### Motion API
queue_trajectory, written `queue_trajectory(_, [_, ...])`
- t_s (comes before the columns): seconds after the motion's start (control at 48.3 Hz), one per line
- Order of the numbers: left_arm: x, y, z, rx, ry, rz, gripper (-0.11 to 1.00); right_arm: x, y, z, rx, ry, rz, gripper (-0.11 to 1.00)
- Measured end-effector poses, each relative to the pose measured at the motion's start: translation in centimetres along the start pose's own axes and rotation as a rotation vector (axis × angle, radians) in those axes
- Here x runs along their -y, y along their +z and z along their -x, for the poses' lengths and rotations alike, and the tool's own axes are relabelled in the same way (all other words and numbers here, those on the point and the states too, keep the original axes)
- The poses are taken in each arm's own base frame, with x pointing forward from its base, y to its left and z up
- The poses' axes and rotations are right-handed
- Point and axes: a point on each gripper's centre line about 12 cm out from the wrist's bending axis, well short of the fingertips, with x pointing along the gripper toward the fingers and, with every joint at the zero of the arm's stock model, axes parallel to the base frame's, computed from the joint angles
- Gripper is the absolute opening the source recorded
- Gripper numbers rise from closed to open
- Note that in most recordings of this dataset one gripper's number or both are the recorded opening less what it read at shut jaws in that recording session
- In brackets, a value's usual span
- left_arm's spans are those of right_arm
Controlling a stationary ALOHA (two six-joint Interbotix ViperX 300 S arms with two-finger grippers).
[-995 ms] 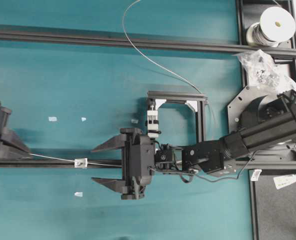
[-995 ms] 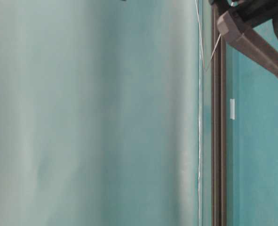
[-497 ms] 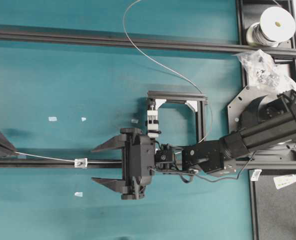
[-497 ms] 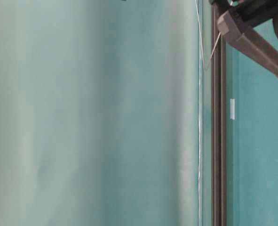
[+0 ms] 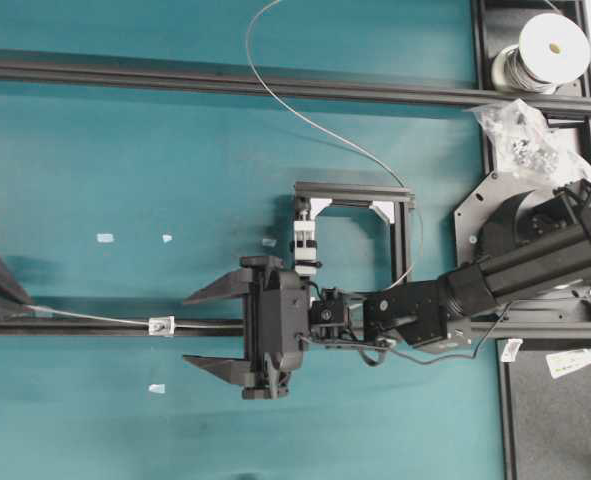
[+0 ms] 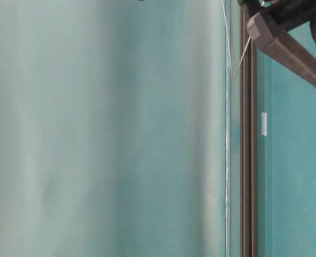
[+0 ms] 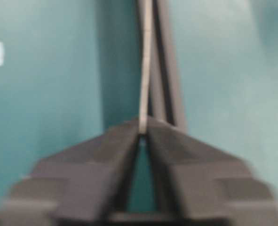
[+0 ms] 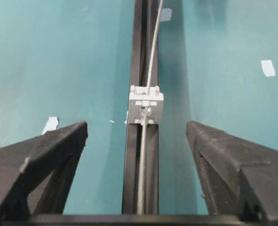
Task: Insert the wire through the hole in the metal fitting.
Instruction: 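Open the right gripper and pull the wire through leftward with the left gripper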
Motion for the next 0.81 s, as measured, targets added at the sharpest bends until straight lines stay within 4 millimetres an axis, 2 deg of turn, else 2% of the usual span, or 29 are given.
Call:
queue_trajectory(0.062, [0.0, 0.0, 0.0, 0.000, 0.001, 0.002, 0.10, 0.0, -0.1, 0.0, -0.001, 0.000, -0.001, 0.92])
queue_trajectory(0.124, [0.0, 0.0, 0.0, 0.000, 0.000, 0.003, 0.25, 0.0, 0.0, 0.0, 0.000, 0.000, -0.002, 0.92])
queue_trajectory(0.311, [-0.1, 0.0, 0.0, -0.001, 0.003, 0.002, 0.79, 0.0, -0.1, 0.0, -0.001, 0.000, -0.001, 0.92])
queue_trajectory(0.352, [-0.1, 0.0, 0.0, -0.001, 0.003, 0.000, 0.88, 0.0, -0.1, 0.0, -0.001, 0.000, -0.001, 0.92])
queue_trajectory(0.539, [-0.6, 0.3, 0.1, 0.012, 0.018, 0.007, 0.89, 0.0, 0.1, 0.1, 0.004, 0.001, 0.005, 0.92])
queue_trajectory(0.808, [-1.1, 1.7, 0.9, 0.083, 0.030, -0.007, 0.89, 0.0, 2.3, 1.7, 0.067, 0.014, 0.031, 0.92])
